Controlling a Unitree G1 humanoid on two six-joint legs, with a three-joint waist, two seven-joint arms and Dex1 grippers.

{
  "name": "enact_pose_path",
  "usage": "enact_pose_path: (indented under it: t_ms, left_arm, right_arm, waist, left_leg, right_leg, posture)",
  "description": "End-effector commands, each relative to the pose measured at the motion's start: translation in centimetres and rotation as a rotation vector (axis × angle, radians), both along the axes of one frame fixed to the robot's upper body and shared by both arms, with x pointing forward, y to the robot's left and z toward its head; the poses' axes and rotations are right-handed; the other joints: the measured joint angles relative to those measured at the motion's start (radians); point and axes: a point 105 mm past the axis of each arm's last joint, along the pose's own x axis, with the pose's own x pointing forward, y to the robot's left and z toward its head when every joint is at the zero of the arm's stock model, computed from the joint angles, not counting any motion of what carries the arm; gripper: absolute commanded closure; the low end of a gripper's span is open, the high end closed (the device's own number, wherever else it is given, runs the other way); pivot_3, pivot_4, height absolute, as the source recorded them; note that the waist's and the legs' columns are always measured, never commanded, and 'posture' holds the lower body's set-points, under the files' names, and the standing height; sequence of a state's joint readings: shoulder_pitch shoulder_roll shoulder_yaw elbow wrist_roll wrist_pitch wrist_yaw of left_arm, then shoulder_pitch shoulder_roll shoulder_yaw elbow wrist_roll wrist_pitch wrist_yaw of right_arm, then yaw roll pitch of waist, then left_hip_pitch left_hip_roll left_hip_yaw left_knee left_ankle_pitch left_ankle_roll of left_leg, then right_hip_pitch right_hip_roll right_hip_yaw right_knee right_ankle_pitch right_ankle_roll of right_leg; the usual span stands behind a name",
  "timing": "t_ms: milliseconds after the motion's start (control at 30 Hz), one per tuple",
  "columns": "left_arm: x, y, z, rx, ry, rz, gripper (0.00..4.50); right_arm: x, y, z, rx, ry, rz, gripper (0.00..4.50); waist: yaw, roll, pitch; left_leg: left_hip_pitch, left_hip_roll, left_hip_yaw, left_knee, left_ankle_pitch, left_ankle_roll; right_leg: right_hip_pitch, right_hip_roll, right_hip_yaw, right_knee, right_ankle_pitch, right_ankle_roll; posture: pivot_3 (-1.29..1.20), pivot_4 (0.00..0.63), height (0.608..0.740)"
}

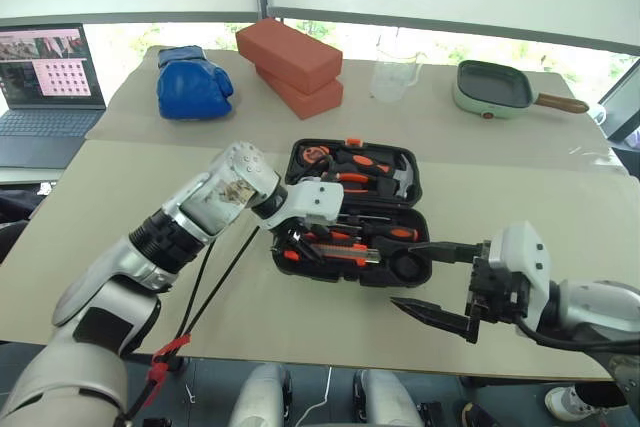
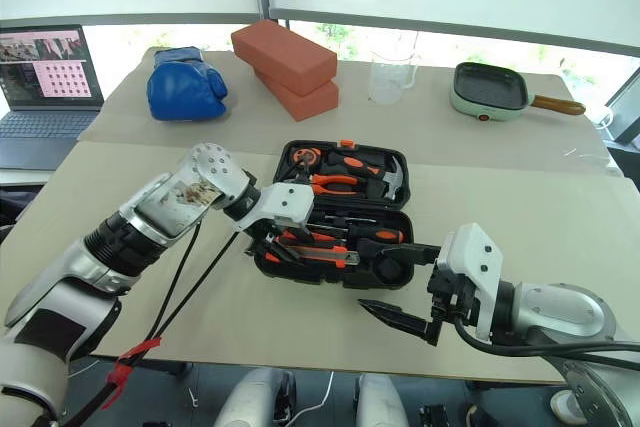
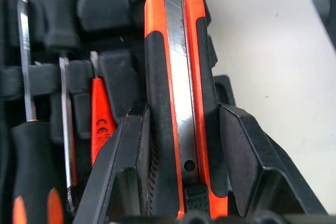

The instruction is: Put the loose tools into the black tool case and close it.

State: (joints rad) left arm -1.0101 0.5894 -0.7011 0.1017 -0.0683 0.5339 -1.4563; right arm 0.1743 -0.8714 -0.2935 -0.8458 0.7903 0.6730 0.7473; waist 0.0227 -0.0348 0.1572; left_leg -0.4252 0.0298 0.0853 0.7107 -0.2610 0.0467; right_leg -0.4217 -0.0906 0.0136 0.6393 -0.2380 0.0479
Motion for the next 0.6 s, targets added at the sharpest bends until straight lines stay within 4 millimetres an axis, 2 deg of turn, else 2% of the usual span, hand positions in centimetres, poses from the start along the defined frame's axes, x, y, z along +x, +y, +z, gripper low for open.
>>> enact_pose_path:
  t_ms: [33,267,567,600]
  left_arm:
    - [0.6,0.1,-0.1,0.057,-0.014,0.020,2.97]
    - [-0.5,-0.1,-0.4,0.087,0.126,0.074,2.97]
    - [0.1,-0.4,-0.8,0.064,0.112,0.109,2.97]
    - [0.3,-0.3,-0.7,0.060,0.103,0.114,2.48]
  right_arm:
    - [-0.2,0.1,1.0,0.008,-0.053,-0.013,0.00]
    - [0.0,0.0,1.0,0.015,-0.052,-0.022,0.00]
    - [0.5,0.1,1.1,0.022,-0.052,-0.008,0.00]
    - [0.6,0.2,1.1,0.022,-0.051,-0.004,0.00]
  waist:
    - [-0.002,0.000,0.000]
    - [-0.011,0.000,0.000]
    - [-0.011,0.000,0.000]
    - [-0.010,0.000,0.000]
  left_leg:
    - [0.000,0.000,0.000,0.000,0.000,0.000]
    - [0.000,0.000,-0.001,0.000,0.000,0.000]
    - [0.001,0.000,-0.001,0.000,0.000,0.000]
    - [0.001,0.000,-0.001,0.000,0.000,0.000]
  right_leg:
    - [0.000,0.000,0.000,0.000,0.000,0.000]
    - [0.000,0.000,0.000,0.001,-0.001,0.000]
    - [0.000,0.000,0.000,0.001,-0.001,0.000]
    - [0.000,0.000,0.000,0.001,-0.001,0.000]
  posture:
    - [0.00,0.150,0.738]
    - [0.00,0.150,0.738]
    - [0.00,0.150,0.738]
    - [0.00,0.150,0.738]
